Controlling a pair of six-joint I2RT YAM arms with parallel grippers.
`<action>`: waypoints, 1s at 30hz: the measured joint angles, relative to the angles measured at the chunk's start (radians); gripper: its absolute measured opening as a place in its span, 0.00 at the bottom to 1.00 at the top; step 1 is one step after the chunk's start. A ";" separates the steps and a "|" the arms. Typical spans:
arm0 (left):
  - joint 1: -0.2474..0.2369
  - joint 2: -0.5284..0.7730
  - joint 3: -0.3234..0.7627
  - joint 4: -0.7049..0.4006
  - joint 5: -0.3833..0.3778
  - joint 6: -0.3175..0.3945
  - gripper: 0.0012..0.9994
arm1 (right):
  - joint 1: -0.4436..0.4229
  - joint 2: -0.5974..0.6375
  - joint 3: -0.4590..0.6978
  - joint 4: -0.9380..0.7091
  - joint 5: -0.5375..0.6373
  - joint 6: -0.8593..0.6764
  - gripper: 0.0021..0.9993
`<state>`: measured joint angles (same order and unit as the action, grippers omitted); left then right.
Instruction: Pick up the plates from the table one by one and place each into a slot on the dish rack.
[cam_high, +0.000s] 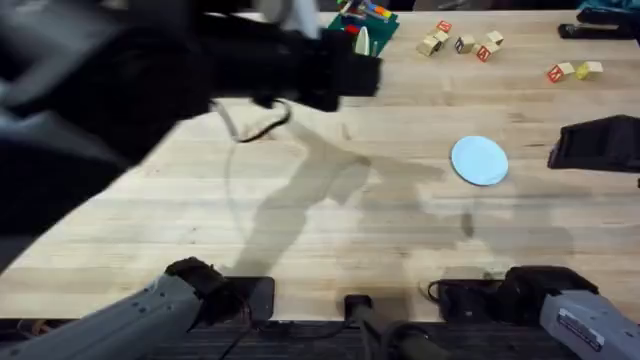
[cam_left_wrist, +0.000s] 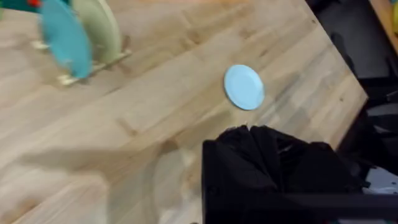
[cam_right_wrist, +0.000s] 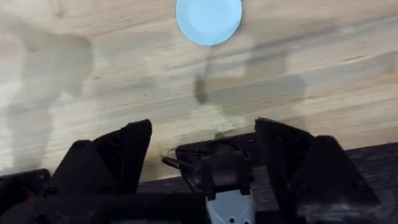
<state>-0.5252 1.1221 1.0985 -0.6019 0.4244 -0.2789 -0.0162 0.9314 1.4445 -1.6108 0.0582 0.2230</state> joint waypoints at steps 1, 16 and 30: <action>-0.023 0.027 0.000 0.021 0.000 -0.018 0.04 | 0.000 0.000 0.000 0.000 0.000 0.000 0.99; -0.237 0.342 0.000 0.363 0.070 -0.248 0.04 | 0.000 0.000 0.000 0.000 0.000 0.000 1.00; -0.341 0.559 0.000 0.621 0.107 -0.448 0.04 | 0.000 0.000 0.000 0.000 0.000 0.000 1.00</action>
<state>-0.8660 1.6809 1.0985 0.0186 0.5316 -0.7266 -0.0162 0.9312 1.4445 -1.6112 0.0582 0.2226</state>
